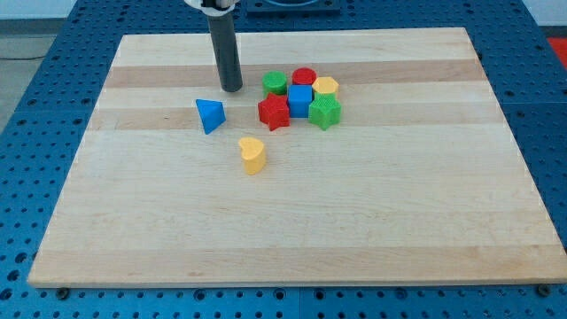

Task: Move triangle slightly down

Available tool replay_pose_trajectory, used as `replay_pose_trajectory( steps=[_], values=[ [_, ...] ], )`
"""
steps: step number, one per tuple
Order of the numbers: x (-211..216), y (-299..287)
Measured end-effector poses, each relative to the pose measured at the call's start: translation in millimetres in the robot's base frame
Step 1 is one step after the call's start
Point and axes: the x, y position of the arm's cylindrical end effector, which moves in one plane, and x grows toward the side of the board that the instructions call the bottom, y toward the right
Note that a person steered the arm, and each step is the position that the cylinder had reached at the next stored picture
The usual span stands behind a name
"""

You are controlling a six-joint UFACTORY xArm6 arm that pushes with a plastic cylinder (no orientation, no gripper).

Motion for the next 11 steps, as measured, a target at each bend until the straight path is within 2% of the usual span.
replay_pose_trajectory(
  steps=[6, 7, 9, 11],
  values=[
    [115, -5],
    [132, -25],
    [124, -49],
    [93, -48]
  ],
)
